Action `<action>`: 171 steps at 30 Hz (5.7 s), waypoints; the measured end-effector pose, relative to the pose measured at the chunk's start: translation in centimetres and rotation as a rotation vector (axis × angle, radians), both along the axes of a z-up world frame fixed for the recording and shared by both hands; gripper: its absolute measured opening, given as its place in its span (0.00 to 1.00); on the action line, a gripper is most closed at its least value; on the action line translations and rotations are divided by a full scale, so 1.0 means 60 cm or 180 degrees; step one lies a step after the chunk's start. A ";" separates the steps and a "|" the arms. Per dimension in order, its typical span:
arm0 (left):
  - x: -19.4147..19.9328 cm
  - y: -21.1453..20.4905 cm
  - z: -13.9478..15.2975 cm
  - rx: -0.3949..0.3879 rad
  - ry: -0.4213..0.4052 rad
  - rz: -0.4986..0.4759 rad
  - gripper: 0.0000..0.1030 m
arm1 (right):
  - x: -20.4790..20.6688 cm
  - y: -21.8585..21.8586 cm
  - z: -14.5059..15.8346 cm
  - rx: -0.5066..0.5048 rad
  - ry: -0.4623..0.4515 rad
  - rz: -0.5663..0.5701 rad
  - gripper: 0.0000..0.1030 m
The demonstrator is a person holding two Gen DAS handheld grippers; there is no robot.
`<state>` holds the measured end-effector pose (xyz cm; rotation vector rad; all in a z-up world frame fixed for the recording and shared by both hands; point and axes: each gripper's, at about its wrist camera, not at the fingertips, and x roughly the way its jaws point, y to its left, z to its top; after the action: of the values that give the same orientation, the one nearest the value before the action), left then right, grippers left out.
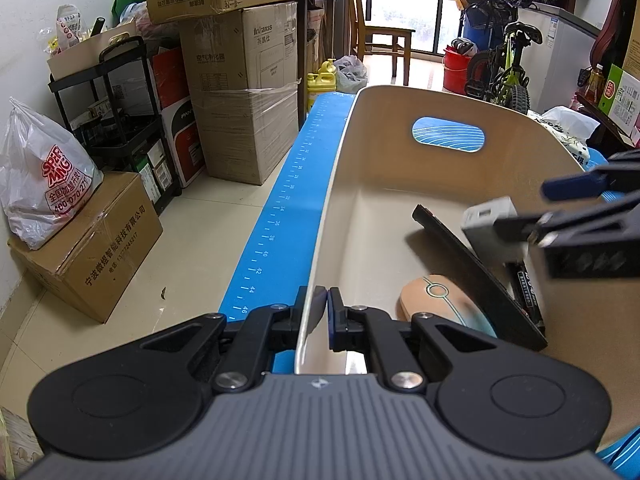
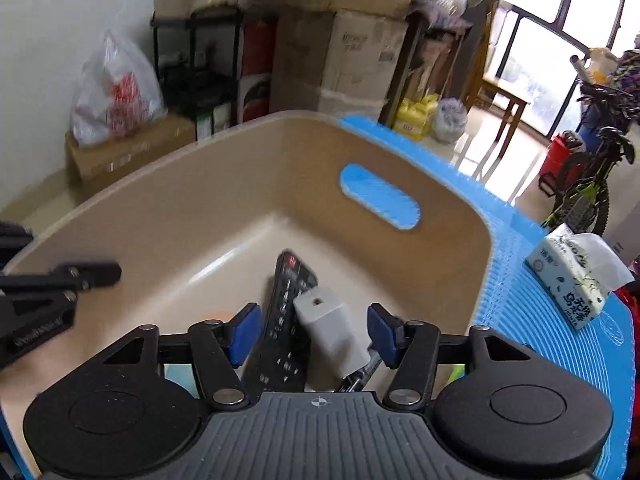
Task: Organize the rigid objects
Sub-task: 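Carry the white charger into the basket and open the right tool, then move the right tool to the second white charger and grasp it, then carry the second white charger into the basket and release it with the right tool, then move the right tool to the green round tin and grasp it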
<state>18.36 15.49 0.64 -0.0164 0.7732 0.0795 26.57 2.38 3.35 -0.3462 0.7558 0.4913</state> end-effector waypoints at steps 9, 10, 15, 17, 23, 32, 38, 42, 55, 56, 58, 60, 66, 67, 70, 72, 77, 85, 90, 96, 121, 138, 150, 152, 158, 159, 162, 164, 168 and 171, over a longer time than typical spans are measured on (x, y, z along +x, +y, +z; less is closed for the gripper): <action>0.000 0.000 0.000 -0.0001 0.0001 0.0001 0.09 | -0.056 -0.124 0.062 0.0681 -0.0702 -0.0530 0.79; 0.000 0.000 0.000 -0.0001 0.0001 0.0000 0.09 | -0.059 -0.139 0.065 0.0725 -0.0738 -0.0590 0.79; 0.000 0.001 0.000 0.0001 0.0001 0.0000 0.09 | -0.070 -0.205 0.049 0.0748 -0.0719 -0.0903 0.85; 0.000 0.001 0.000 0.0000 0.0001 0.0001 0.09 | -0.069 -0.222 0.029 0.0664 -0.0615 -0.0984 0.85; 0.000 0.000 0.000 0.0004 0.0001 0.0001 0.09 | -0.074 -0.244 -0.040 0.0477 -0.0339 -0.1038 0.85; 0.000 0.001 0.001 0.0002 0.0001 0.0000 0.10 | -0.105 -0.219 -0.108 0.0339 -0.0090 -0.0728 0.85; 0.000 0.001 0.000 0.0004 0.0002 0.0000 0.10 | -0.102 -0.197 -0.131 0.0350 -0.0049 -0.0551 0.85; 0.000 0.001 0.001 0.0007 0.0003 0.0003 0.10 | -0.092 -0.196 -0.141 0.0338 -0.0003 -0.0523 0.84; 0.000 0.001 0.001 0.0009 0.0003 0.0005 0.10 | -0.100 -0.187 -0.161 0.0516 -0.0013 -0.0589 0.57; 0.000 0.000 0.000 0.0008 0.0002 0.0004 0.10 | -0.101 -0.185 -0.161 0.0517 -0.0028 -0.0620 0.57; 0.000 0.001 0.001 0.0008 0.0002 0.0002 0.10 | -0.105 -0.185 -0.162 0.0546 -0.0050 -0.0667 0.57; 0.000 0.000 0.000 0.0010 0.0002 0.0001 0.10 | -0.110 -0.185 -0.163 0.0536 -0.0107 -0.0709 0.57; 0.000 0.001 0.001 0.0010 0.0003 0.0004 0.10 | -0.119 -0.193 -0.149 0.0627 -0.0244 -0.0846 0.57; 0.000 0.000 0.000 0.0009 0.0003 0.0004 0.10 | -0.120 -0.196 -0.145 0.0649 -0.0266 -0.0868 0.57; 0.000 0.000 0.000 0.0010 0.0003 0.0003 0.10 | -0.123 -0.204 -0.134 0.0707 -0.0336 -0.0920 0.57; 0.000 0.001 0.001 0.0009 0.0003 0.0003 0.10 | -0.125 -0.210 -0.123 0.0761 -0.0394 -0.0966 0.57; 0.000 0.000 0.000 0.0010 0.0003 0.0004 0.10 | -0.134 -0.219 -0.080 0.0890 -0.0625 -0.1013 0.57; 0.000 0.001 0.001 0.0009 0.0003 0.0003 0.10 | -0.130 -0.204 0.014 0.0964 -0.1020 -0.0866 0.57; 0.000 0.000 0.001 0.0010 0.0003 0.0004 0.10 | -0.117 -0.161 0.047 0.0929 -0.1100 -0.0632 0.57; 0.000 0.000 0.001 0.0012 0.0003 0.0003 0.10 | -0.088 -0.090 0.057 0.0703 -0.1019 -0.0357 0.57; 0.002 0.002 0.000 0.0002 0.0003 0.0001 0.09 | -0.027 0.051 -0.035 -0.0589 0.0063 0.0322 0.57; 0.001 0.001 0.000 0.0004 0.0003 0.0002 0.10 | -0.044 -0.070 0.030 0.0241 -0.0432 -0.0093 0.79; 0.001 0.001 0.000 0.0005 0.0004 0.0003 0.10 | -0.017 -0.298 0.024 0.0509 -0.0780 -0.1161 0.86; 0.001 0.001 0.000 0.0005 0.0004 0.0002 0.10 | -0.008 -0.322 0.002 0.0490 -0.0744 -0.1228 0.86; 0.001 0.002 0.000 0.0007 0.0003 0.0001 0.10 | -0.005 -0.341 -0.054 0.0632 -0.0546 -0.1140 0.86; 0.001 0.002 0.000 0.0007 0.0003 0.0003 0.10 | -0.006 -0.333 -0.060 0.0623 -0.0534 -0.1099 0.86; 0.001 0.002 0.000 0.0009 0.0004 0.0003 0.10 | -0.005 -0.305 -0.074 0.0456 -0.0559 -0.1068 0.86; 0.001 0.001 0.000 0.0009 0.0004 0.0002 0.10 | 0.000 -0.297 -0.080 0.0408 -0.0567 -0.1086 0.86; 0.001 0.001 0.000 0.0009 0.0004 0.0003 0.10 | 0.009 -0.303 -0.088 0.0392 -0.0580 -0.1147 0.86; 0.001 0.001 0.000 0.0009 0.0004 0.0003 0.10 | 0.024 -0.320 -0.100 0.0397 -0.0545 -0.1245 0.82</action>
<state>18.43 15.57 0.65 -0.0140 0.7745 0.0814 28.03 -16.80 -2.63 -0.1162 0.6036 0.1360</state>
